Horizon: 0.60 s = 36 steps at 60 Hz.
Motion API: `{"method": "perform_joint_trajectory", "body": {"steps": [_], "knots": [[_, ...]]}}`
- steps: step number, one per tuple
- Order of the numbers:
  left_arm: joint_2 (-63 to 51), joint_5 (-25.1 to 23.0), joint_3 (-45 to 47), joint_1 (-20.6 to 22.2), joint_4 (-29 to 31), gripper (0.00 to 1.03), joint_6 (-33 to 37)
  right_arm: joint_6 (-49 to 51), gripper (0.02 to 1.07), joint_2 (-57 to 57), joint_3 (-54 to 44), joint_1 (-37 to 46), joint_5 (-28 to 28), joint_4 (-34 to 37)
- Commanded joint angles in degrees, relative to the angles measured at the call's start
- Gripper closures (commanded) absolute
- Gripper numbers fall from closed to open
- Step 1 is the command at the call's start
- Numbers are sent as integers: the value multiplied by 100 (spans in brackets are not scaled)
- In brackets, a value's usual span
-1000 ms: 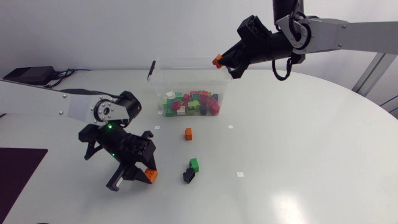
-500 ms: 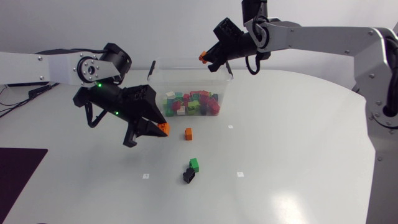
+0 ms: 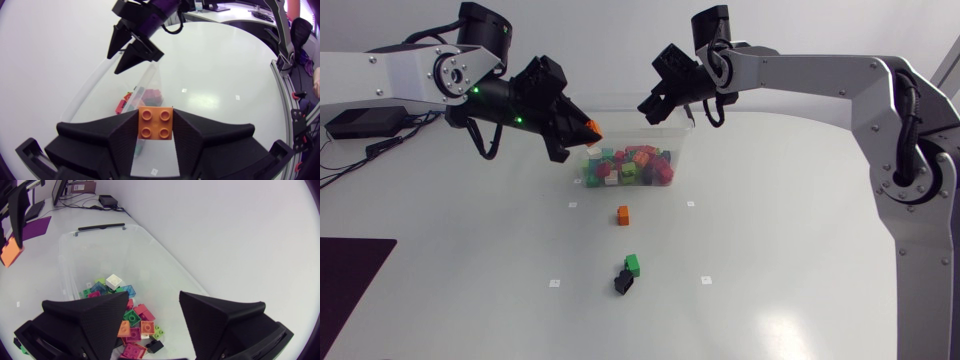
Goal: Place the duplo bricks in the container
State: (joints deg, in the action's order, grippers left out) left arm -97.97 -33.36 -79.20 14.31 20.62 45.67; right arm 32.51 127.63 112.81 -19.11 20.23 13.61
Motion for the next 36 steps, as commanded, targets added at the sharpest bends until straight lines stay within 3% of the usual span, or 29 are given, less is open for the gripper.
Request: {"method": "perform_joint_trajectory", "body": {"steps": [1,12,36], "knots": [[-275,23,-315,-59,-208,77,-542,-149,10,-107,-31,22,-45,19],[-679,322,-729,-86,-735,77,-1148,-140,10,-758,-831,92,-45,-350],[-1628,691,-1854,-51,-1034,75,-1842,53,10,-2419,-3389,241,139,-1079]]}}
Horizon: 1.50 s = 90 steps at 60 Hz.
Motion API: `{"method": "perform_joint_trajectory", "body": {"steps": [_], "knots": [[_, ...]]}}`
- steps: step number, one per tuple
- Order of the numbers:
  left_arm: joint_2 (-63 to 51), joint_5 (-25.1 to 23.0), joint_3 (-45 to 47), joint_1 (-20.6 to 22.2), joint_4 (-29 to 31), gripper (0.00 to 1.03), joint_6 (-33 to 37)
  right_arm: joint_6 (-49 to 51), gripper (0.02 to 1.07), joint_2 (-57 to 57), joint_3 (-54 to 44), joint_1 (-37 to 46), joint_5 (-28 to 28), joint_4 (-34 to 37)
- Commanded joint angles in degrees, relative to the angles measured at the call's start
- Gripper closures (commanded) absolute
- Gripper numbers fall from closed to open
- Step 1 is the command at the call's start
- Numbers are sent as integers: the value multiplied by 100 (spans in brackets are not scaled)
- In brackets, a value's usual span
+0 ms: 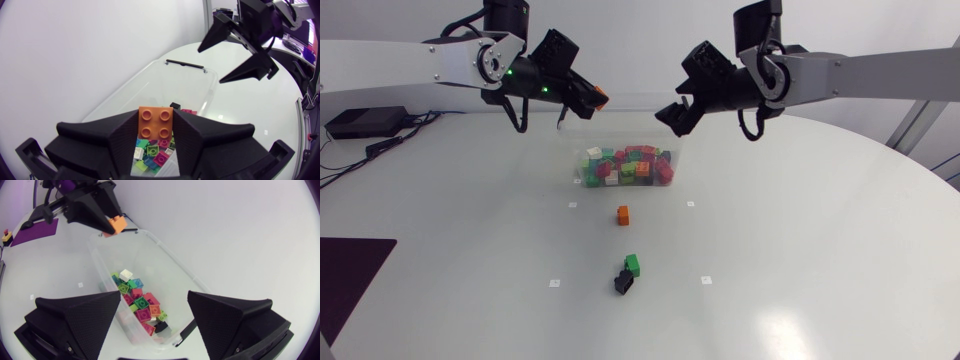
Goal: Place the duplo bricks in the container
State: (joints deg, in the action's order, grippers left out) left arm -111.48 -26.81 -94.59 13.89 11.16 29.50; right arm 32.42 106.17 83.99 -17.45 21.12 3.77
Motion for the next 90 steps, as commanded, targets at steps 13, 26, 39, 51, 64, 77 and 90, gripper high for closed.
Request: {"method": "perform_joint_trajectory", "body": {"steps": [13,26,39,51,64,77,90], "knots": [[-752,158,-816,0,-87,75,-330,449,10,-931,-1640,14,375,-69],[-1077,281,-1185,26,-87,63,-392,1047,10,-1142,-2167,-355,568,546],[-1236,369,-1396,44,141,6,-357,1644,10,-1019,-2273,-812,656,1302],[-893,369,-1167,-27,273,5,-269,2119,11,-738,-2167,-1023,639,1943],[118,369,-192,-27,317,5,171,2523,13,-307,-1833,-1199,472,2567],[1076,343,951,35,493,5,742,2655,13,150,-1446,-1331,348,2752],[1665,334,1926,35,651,5,1252,2840,17,668,-963,-1445,287,3183]]}}
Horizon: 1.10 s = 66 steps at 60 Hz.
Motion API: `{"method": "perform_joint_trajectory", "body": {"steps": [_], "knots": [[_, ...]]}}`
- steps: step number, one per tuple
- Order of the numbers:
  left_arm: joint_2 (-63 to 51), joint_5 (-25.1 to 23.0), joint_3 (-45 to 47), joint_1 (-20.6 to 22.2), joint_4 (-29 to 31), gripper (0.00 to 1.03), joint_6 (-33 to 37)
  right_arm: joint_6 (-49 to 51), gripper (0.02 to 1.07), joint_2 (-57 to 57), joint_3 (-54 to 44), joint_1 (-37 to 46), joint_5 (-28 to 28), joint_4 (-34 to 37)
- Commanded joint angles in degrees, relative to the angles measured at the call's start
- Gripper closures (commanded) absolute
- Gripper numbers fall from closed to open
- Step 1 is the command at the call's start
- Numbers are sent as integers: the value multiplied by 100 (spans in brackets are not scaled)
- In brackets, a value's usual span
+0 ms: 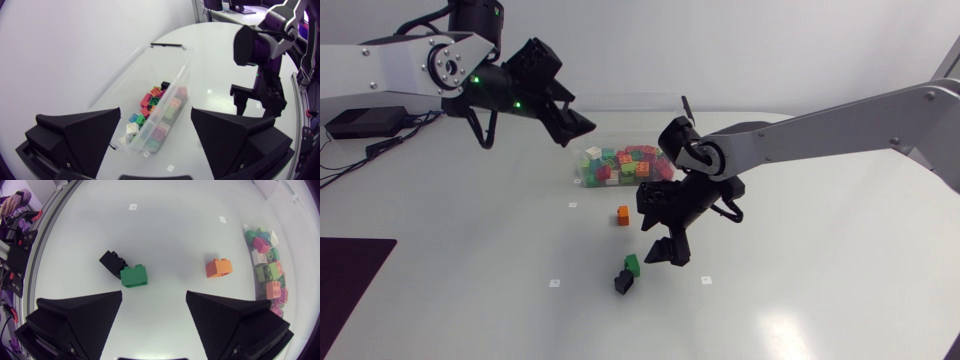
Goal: Place the duplo bricks in the container
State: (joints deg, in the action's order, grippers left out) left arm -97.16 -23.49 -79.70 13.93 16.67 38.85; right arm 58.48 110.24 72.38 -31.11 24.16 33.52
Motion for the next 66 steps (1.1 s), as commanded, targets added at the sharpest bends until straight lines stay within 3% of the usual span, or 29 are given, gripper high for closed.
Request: {"method": "perform_joint_trajectory", "body": {"steps": [1,22,45,66], "knots": [[259,2,482,30,100,5,342,234,18,288,215,-88,-26,217],[875,-16,1809,-5,249,5,949,305,22,455,409,-281,-122,445],[1147,-68,2565,-31,329,5,1274,305,30,587,356,-598,-307,498],[1182,-77,2872,74,320,5,1406,375,60,622,338,-589,-324,559]]}}
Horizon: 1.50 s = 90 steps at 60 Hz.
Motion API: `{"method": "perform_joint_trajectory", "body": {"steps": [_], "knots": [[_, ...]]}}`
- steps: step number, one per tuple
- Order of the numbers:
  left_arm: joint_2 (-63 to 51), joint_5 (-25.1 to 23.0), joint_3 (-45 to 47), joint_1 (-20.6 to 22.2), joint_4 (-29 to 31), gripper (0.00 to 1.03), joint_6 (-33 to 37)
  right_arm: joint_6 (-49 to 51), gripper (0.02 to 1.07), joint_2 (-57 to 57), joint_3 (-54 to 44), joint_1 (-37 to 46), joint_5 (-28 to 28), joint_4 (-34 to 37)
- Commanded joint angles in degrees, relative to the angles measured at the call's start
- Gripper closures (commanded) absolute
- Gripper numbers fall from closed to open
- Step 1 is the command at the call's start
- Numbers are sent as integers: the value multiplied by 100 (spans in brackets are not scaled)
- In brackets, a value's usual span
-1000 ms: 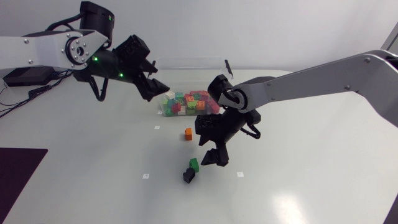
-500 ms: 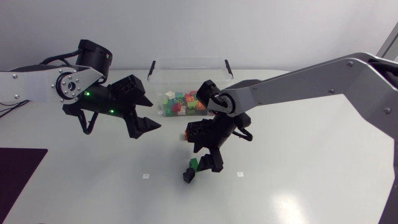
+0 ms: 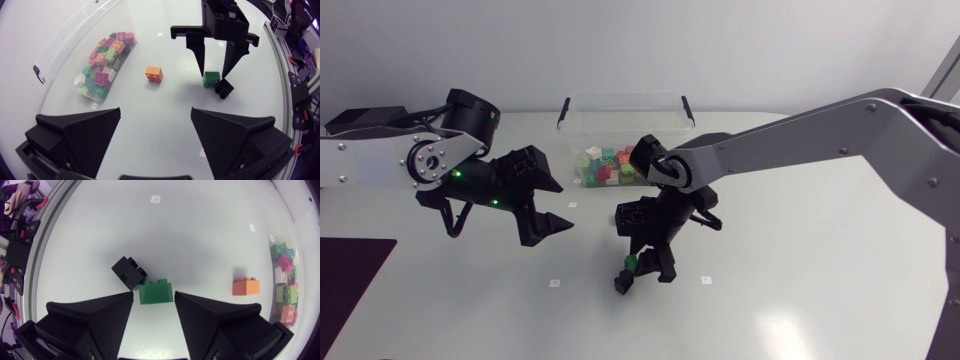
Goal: Place the duplo bricks in the container
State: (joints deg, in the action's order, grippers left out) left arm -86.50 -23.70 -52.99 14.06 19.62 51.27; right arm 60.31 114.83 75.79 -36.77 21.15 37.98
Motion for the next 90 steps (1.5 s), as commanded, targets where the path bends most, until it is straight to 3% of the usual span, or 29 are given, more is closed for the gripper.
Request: {"method": "perform_joint_trajectory", "body": {"steps": [1,6,19,30,47,90], "knots": [[116,-55,219,70,25,5,164,191,61,163,-12,-23,-23,113],[142,-55,263,123,25,5,182,209,64,163,-55,-23,-23,113],[133,-47,369,343,25,5,182,270,90,40,-222,4,-23,113],[133,-47,553,720,86,5,349,314,90,-312,-389,241,-23,140],[-69,-258,852,1283,165,5,1448,349,90,-988,-539,689,-5,228],[-1897,-416,-950,1889,1501,6,2872,-152,90,-2219,-196,1832,1278,210]]}}
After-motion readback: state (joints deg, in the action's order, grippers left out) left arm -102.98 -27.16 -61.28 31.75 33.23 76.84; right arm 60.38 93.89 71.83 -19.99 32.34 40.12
